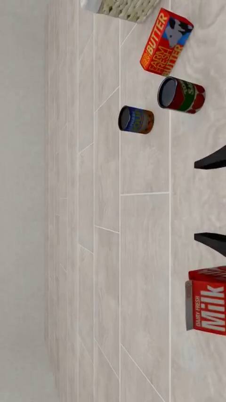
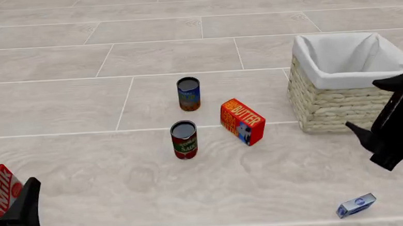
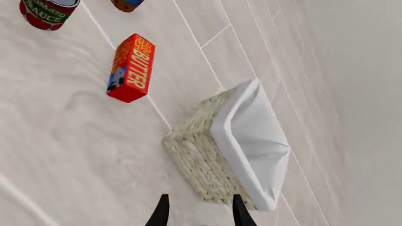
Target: Pick the cream cheese and place it in the basket.
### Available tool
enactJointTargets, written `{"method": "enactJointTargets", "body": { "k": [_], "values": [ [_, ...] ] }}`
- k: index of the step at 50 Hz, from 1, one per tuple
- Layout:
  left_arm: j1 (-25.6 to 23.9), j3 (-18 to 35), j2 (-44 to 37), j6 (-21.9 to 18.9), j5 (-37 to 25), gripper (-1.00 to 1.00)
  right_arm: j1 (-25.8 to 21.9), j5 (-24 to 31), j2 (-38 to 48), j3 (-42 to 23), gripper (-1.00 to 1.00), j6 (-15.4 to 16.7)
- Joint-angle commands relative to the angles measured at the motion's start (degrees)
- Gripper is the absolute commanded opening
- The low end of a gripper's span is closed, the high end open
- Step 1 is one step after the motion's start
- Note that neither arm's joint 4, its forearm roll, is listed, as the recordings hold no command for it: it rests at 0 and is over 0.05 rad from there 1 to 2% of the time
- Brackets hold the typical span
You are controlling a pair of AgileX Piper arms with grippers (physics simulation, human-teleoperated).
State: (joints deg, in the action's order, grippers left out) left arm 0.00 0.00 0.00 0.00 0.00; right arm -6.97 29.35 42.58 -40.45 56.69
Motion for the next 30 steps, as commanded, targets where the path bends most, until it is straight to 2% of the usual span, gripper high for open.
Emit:
{"method": "enactJointTargets", "body": {
  "k": [1,3,5,7,8,9,10,12,17,22,24,27,30],
  "values": [
    [0.0,0.0,0.0,0.0,0.0,1.0,1.2,0.8,3.9,-0.1,1.0,14.7],
    [0.0,0.0,0.0,0.0,0.0,1.0,1.4,1.1,3.6,1.9,1.0,19.1],
    [0.0,0.0,0.0,0.0,0.0,1.0,1.3,1.3,3.7,2.2,1.0,21.6],
    [0.0,0.0,0.0,0.0,0.0,1.0,0.1,1.3,4.0,1.5,1.0,22.3],
    [0.0,0.0,0.0,0.0,0.0,1.0,-3.1,1.8,4.0,-0.3,1.0,20.2],
    [0.0,0.0,0.0,0.0,0.0,1.0,-3.5,0.9,4.7,-0.6,1.0,20.0],
    [0.0,0.0,0.0,0.0,0.0,1.0,-2.6,0.6,5.4,-0.1,1.0,21.0],
    [0.0,0.0,0.0,0.0,0.0,1.0,-3.1,1.3,4.0,3.9,1.0,25.3],
    [0.0,0.0,0.0,0.0,0.0,1.0,-3.4,3.1,5.4,3.3,1.0,25.9],
    [0.0,0.0,0.0,0.0,0.0,1.0,-1.6,2.7,6.3,5.7,1.0,31.1],
    [0.0,0.0,0.0,0.0,0.0,1.0,-1.1,2.4,6.6,6.3,1.0,31.9],
    [0.0,0.0,0.0,0.0,0.0,1.0,0.5,0.7,7.5,9.3,1.0,36.1],
    [0.0,0.0,0.0,0.0,0.0,1.0,1.0,0.6,8.2,10.0,1.0,37.9]
  ]
}}
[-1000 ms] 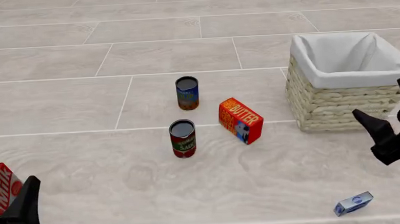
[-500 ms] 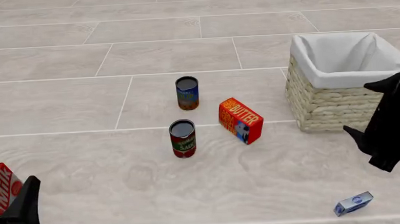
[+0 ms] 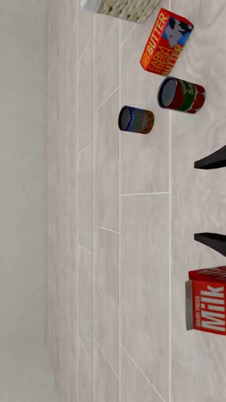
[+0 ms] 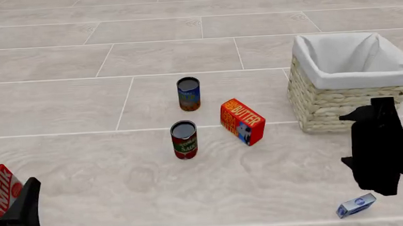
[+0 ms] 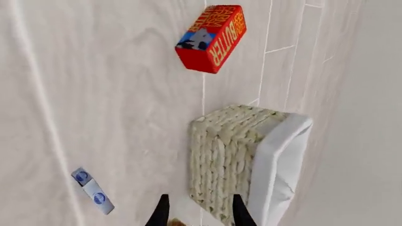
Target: Pick the cream cheese and place it in the basket.
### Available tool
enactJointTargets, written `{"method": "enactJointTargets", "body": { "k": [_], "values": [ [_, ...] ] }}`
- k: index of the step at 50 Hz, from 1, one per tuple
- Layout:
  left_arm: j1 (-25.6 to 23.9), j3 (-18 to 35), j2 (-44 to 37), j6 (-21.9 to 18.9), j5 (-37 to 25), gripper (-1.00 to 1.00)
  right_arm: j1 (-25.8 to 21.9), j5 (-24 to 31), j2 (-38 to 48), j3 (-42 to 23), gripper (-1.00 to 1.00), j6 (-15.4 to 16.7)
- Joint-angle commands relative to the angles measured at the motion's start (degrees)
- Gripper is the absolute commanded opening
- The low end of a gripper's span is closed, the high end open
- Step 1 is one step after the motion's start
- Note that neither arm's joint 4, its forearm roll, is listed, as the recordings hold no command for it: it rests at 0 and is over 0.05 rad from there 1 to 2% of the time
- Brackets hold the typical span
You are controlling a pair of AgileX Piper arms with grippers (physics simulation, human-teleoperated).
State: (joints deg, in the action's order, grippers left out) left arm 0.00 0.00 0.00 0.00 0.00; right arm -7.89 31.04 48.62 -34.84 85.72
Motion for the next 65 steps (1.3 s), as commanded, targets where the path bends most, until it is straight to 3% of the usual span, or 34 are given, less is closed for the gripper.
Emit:
{"method": "enactJointTargets", "body": {
  "k": [1,4,8,11,16,20,24,27,29,33,36,50,65],
  "values": [
    [0.0,0.0,0.0,0.0,0.0,1.0,2.4,-1.6,2.1,5.4,1.0,11.0],
    [0.0,0.0,0.0,0.0,0.0,1.0,2.3,-1.4,1.3,6.9,1.0,14.1],
    [0.0,0.0,0.0,0.0,0.0,1.0,1.3,0.3,1.0,6.4,1.0,13.4],
    [0.0,0.0,0.0,0.0,0.0,1.0,4.8,0.2,0.5,8.5,1.0,18.9],
    [0.0,0.0,0.0,0.0,0.0,1.0,6.3,1.1,1.6,7.0,1.0,20.1],
    [0.0,0.0,0.0,0.0,0.0,1.0,8.4,1.9,1.0,8.1,1.0,24.3],
    [0.0,0.0,0.0,0.0,0.0,1.0,8.9,2.7,2.9,6.5,1.0,22.4],
    [0.0,0.0,0.0,0.0,0.0,1.0,9.6,4.6,2.4,6.7,1.0,23.4],
    [0.0,0.0,0.0,0.0,0.0,1.0,8.2,3.8,4.1,4.6,1.0,20.7],
    [0.0,0.0,0.0,0.0,0.0,1.0,11.5,5.5,3.8,6.1,1.0,24.2],
    [0.0,0.0,0.0,0.0,0.0,1.0,9.6,6.4,4.1,5.6,1.0,20.9],
    [0.0,0.0,0.0,0.0,0.0,1.0,10.7,7.2,5.3,7.6,1.0,21.0],
    [0.0,0.0,0.0,0.0,0.0,1.0,12.2,2.1,9.4,9.2,1.0,21.0]
  ]
}}
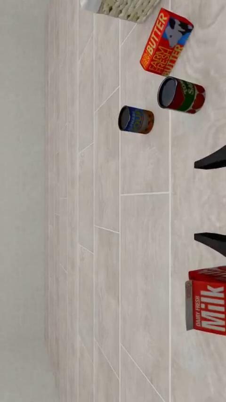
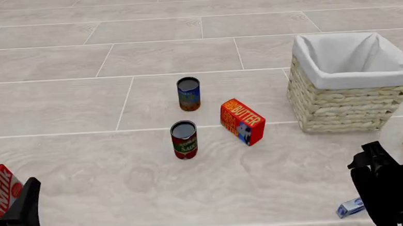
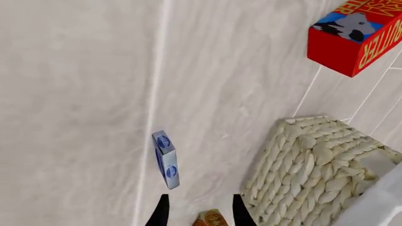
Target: Pick the cream cheese and place it in the basket.
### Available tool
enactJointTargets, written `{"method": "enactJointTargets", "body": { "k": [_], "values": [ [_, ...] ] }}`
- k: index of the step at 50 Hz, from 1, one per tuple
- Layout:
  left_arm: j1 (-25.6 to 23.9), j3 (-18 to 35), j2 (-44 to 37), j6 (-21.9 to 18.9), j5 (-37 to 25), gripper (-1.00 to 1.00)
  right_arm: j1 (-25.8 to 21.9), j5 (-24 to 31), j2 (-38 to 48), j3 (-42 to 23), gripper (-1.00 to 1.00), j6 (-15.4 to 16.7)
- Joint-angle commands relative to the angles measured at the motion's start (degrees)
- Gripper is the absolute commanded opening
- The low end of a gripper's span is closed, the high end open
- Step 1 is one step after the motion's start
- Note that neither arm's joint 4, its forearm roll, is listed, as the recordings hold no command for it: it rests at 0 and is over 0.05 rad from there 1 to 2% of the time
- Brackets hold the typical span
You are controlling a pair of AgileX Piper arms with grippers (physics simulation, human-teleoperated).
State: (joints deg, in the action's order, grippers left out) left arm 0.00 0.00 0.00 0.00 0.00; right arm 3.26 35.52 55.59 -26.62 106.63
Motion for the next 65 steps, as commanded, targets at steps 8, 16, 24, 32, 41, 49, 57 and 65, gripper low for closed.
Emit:
{"method": "enactJointTargets", "body": {
  "k": [8,16,24,32,41,49,57,65],
  "values": [
    [0.0,0.0,0.0,0.0,0.0,1.0,1.1,-4.5,3.5,3.3,1.0,-0.3],
    [0.0,0.0,0.0,0.0,0.0,1.0,0.4,-8.1,6.9,4.5,1.0,-2.1],
    [0.0,0.0,0.0,0.0,0.0,1.0,0.0,-10.9,9.3,5.7,1.0,-3.0],
    [0.0,0.0,0.0,0.0,0.0,1.0,-0.1,-13.3,11.4,6.8,1.0,-4.3],
    [0.0,0.0,0.0,0.0,0.0,1.0,1.2,-15.7,14.1,8.1,1.0,-4.6],
    [0.0,0.0,0.0,0.0,0.0,1.0,5.3,-19.1,17.7,8.8,1.0,-1.7],
    [0.0,0.0,0.0,0.0,0.0,1.0,10.7,-23.7,22.9,10.0,1.0,2.9],
    [0.0,0.0,0.0,0.0,0.0,1.0,10.0,-27.9,26.9,9.6,1.0,1.4]
  ]
}}
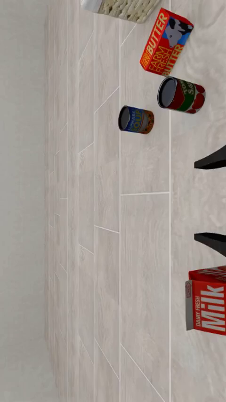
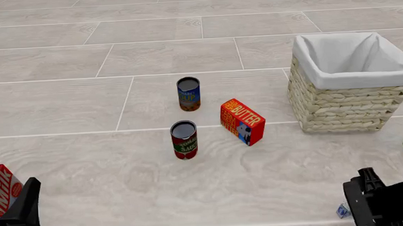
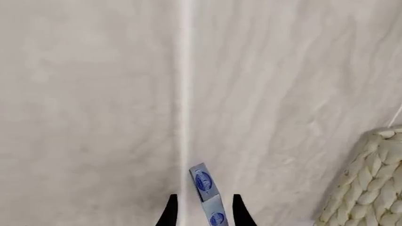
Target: Pick the cream cheese and place it in the basket.
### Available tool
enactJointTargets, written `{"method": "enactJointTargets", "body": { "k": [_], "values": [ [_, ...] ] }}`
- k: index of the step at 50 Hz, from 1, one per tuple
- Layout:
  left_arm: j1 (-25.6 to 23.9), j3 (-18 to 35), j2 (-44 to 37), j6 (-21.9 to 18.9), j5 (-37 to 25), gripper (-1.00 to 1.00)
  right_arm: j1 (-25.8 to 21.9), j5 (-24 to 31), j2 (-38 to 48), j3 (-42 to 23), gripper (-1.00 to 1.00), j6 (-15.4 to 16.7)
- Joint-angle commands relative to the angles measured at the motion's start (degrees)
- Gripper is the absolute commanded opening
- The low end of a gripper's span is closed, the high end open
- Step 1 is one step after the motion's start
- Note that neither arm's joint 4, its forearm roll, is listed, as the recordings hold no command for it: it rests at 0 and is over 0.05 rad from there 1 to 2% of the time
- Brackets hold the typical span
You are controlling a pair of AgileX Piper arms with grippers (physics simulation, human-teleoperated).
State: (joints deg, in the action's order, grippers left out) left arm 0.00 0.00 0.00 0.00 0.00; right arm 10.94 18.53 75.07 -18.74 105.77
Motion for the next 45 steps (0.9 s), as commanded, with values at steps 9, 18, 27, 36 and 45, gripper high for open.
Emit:
{"method": "enactJointTargets", "body": {
  "k": [9,18,27,36,45],
  "values": [
    [0.0,0.0,0.0,0.0,0.0,1.0,-0.1,-15.0,6.2,2.9,-1.0,4.3],
    [0.0,0.0,0.0,0.0,0.0,1.0,-0.2,-11.9,1.6,2.1,-1.0,5.5],
    [0.0,0.0,0.0,0.0,0.0,1.0,-1.5,-7.3,-3.7,0.9,-1.0,5.2],
    [0.0,0.0,0.0,0.0,0.0,1.0,-3.9,-2.5,-8.8,-0.8,-1.0,3.1],
    [0.0,0.0,0.0,0.0,0.0,1.0,-6.9,3.5,-14.6,-3.8,-1.0,-1.1]
  ]
}}
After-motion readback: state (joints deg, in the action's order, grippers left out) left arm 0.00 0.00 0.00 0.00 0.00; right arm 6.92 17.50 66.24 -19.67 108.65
